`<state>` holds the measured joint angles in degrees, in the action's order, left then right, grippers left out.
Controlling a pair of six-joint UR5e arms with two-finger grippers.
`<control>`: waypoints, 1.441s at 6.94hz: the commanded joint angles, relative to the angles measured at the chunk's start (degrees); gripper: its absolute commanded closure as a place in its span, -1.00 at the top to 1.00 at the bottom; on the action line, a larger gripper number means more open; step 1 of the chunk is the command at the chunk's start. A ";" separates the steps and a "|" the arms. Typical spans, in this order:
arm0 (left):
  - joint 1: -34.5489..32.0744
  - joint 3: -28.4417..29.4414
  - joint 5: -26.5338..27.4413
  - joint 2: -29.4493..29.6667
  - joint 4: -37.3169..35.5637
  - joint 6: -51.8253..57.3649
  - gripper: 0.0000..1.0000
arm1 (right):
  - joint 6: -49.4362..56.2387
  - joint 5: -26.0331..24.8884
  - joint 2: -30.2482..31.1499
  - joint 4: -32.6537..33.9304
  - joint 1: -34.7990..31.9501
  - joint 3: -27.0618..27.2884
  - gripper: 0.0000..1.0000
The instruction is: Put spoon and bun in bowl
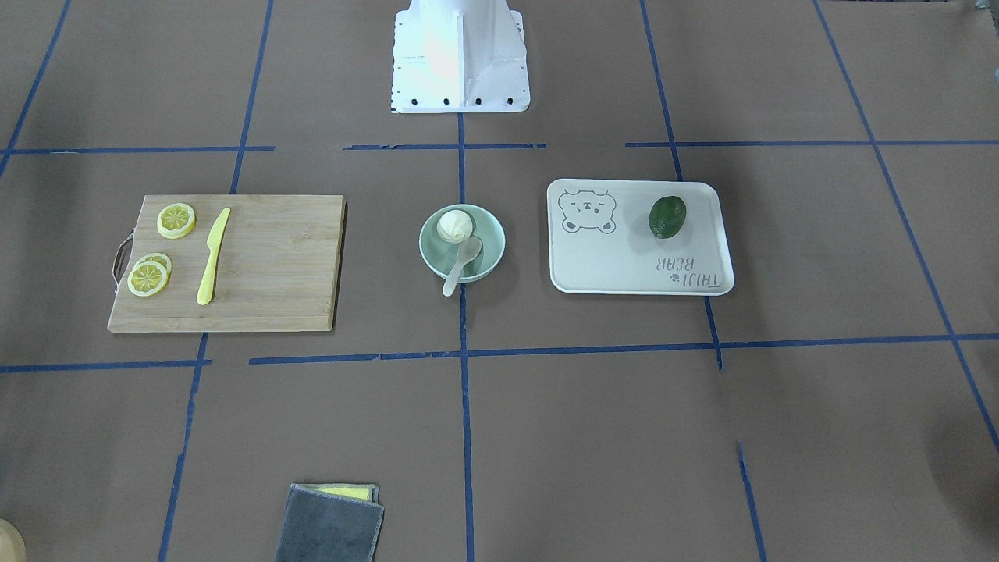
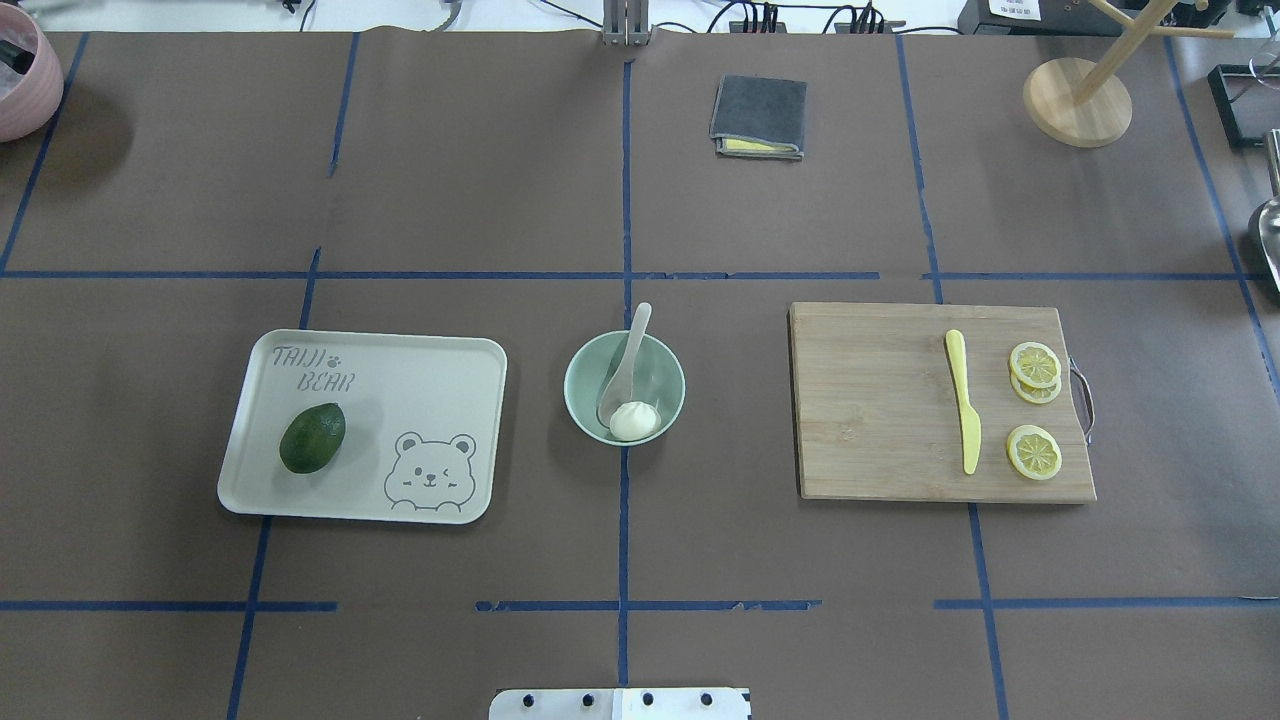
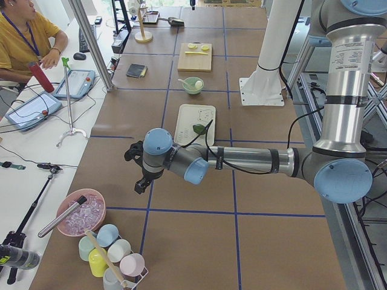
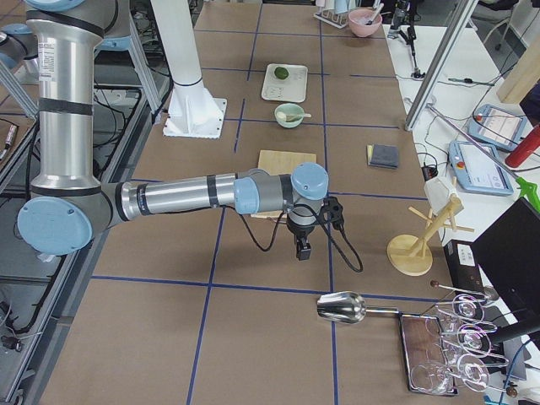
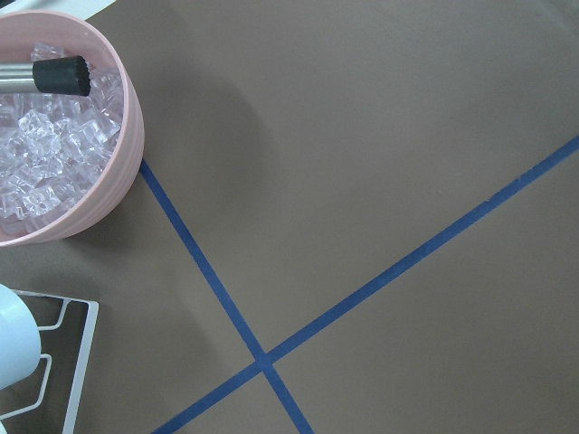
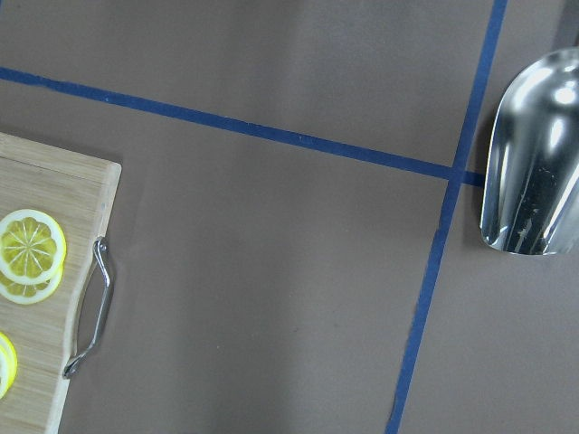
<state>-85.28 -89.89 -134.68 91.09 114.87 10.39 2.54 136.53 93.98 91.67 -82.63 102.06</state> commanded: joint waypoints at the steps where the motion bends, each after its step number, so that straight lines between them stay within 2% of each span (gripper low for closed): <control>1: -2.78 -1.94 -2.95 -1.96 -1.93 -1.50 1.00 | -0.42 -0.30 -0.28 -0.35 0.01 -1.42 1.00; 2: -5.74 -3.26 -2.52 -2.49 -1.49 -7.34 1.00 | 0.09 -0.30 -0.11 -0.44 -0.07 -2.56 1.00; 3: -5.86 -5.53 -0.34 -5.81 -1.66 -9.58 1.00 | 0.36 -0.39 0.41 -0.35 -0.07 -1.70 1.00; 4: -3.86 -1.64 2.12 -4.71 -1.49 -10.82 1.00 | 0.28 -0.39 0.24 -0.35 -0.07 -1.60 1.00; 5: -2.62 -2.99 3.27 -4.87 -4.27 -12.31 1.00 | 0.27 -0.47 -0.37 -0.35 -0.07 -1.60 1.00; 6: 0.52 -3.09 3.54 -3.83 -11.87 -9.45 1.00 | 0.27 -0.56 -1.24 -0.18 0.01 -2.30 1.00; 7: 1.25 -3.09 2.94 -3.99 -18.47 -1.33 1.00 | 0.27 -0.47 -2.21 -0.09 0.02 -3.61 1.00; 8: 1.26 -3.27 2.76 -3.04 -22.28 -0.90 1.00 | 0.27 -0.39 -2.13 -0.17 0.02 -3.45 1.00; 10: 1.35 -0.82 2.84 -3.12 -19.70 -0.81 1.00 | -0.34 -0.47 -2.22 -0.17 0.02 -3.45 1.00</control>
<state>-84.07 -91.94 -131.91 87.78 94.12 9.23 2.60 136.11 91.86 91.50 -82.62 98.66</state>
